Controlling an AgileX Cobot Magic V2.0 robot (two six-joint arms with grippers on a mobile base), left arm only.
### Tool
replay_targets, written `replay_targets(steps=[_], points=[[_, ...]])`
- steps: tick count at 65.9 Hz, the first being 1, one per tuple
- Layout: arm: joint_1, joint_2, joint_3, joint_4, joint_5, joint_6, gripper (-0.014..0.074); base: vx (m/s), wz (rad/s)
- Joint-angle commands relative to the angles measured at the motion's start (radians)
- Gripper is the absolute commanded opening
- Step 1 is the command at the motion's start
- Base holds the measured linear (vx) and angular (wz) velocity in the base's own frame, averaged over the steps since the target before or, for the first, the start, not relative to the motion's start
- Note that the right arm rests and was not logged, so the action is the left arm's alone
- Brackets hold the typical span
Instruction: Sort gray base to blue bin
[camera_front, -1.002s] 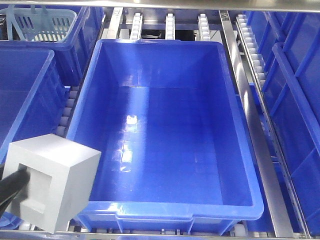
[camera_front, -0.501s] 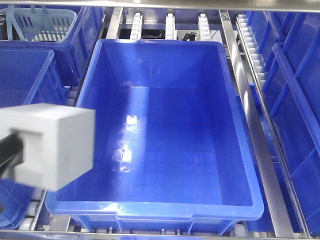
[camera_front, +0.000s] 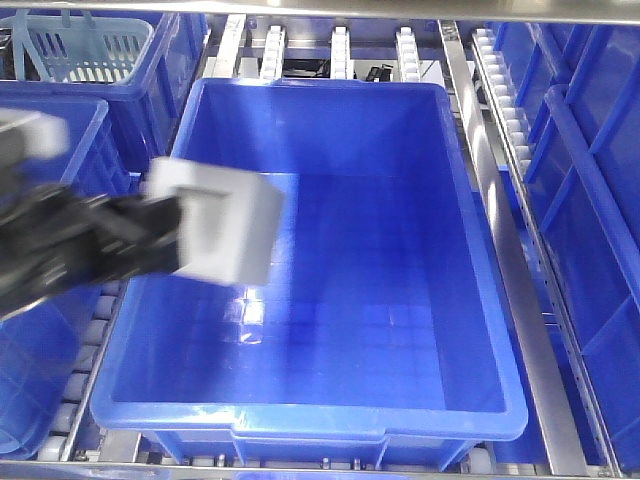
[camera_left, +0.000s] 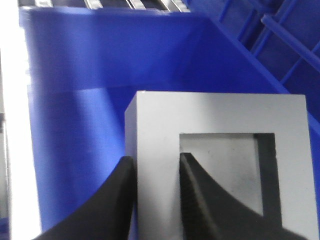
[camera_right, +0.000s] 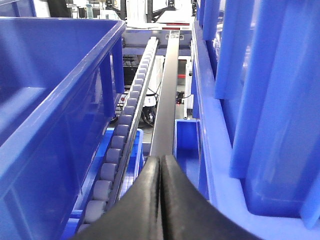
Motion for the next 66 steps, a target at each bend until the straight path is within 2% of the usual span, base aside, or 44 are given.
replay_targets(steps=[1, 9, 21, 36, 43, 54, 66], points=[[-0.034, 0.070, -0.108, -0.005, -0.059, -0.006, 0.0099, 0.00, 0.00], [-0.075, 0.196, -0.194, -0.006, -0.058, 0.044, 0.0106, 0.00, 0.00], [-0.086, 0.353, -0.290, -0.015, -0.052, 0.032, 0.0112, 0.00, 0.00], [-0.086, 0.507, -0.391, -0.015, 0.009, 0.032, 0.0115, 0.00, 0.00], [-0.086, 0.567, -0.416, -0.014, 0.020, 0.034, 0.0119, 0.00, 0.00], [-0.086, 0.637, -0.417, -0.015, -0.028, 0.032, 0.0125, 0.00, 0.00], [-0.086, 0.680, -0.417, -0.015, -0.058, 0.032, 0.0198, 0.00, 0.00]])
